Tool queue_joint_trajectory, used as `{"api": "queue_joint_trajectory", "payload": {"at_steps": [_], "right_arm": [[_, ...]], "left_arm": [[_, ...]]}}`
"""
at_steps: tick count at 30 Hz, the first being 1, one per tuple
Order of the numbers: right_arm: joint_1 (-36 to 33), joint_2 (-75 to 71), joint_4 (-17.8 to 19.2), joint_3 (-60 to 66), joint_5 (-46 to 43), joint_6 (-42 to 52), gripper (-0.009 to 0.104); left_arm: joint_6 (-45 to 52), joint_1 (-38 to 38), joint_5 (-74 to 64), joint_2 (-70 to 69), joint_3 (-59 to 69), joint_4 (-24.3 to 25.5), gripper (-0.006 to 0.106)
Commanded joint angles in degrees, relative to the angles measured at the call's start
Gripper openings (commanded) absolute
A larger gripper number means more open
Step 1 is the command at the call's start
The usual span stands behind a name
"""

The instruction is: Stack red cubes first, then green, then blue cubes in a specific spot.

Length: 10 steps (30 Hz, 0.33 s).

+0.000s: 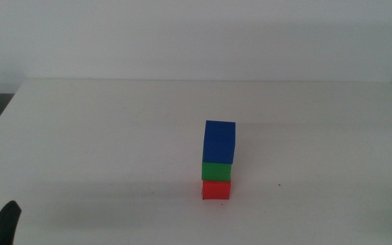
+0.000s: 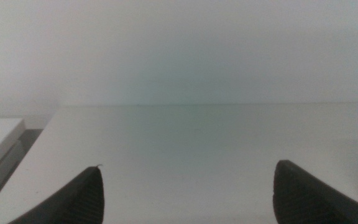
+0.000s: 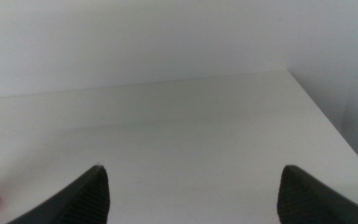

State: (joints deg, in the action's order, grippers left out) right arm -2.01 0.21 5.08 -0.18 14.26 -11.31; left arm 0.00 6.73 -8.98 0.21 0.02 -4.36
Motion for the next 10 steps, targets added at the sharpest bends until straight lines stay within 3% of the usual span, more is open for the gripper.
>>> {"api": "queue_joint_trajectory", "payload": {"at_steps": [1,10], "right_arm": [[0.37,-0.21,0.74,0.18,-0.61,0.66,0.087],[0.37,-0.21,0.59,0.18,-0.61,0.66,0.087]], "left_arm": [[0.0,-1.06,0.71,-0.21,-0.02,0.09,0.091],[0.0,-1.69,0.71,-0.21,-0.02,0.49,0.091]]}}
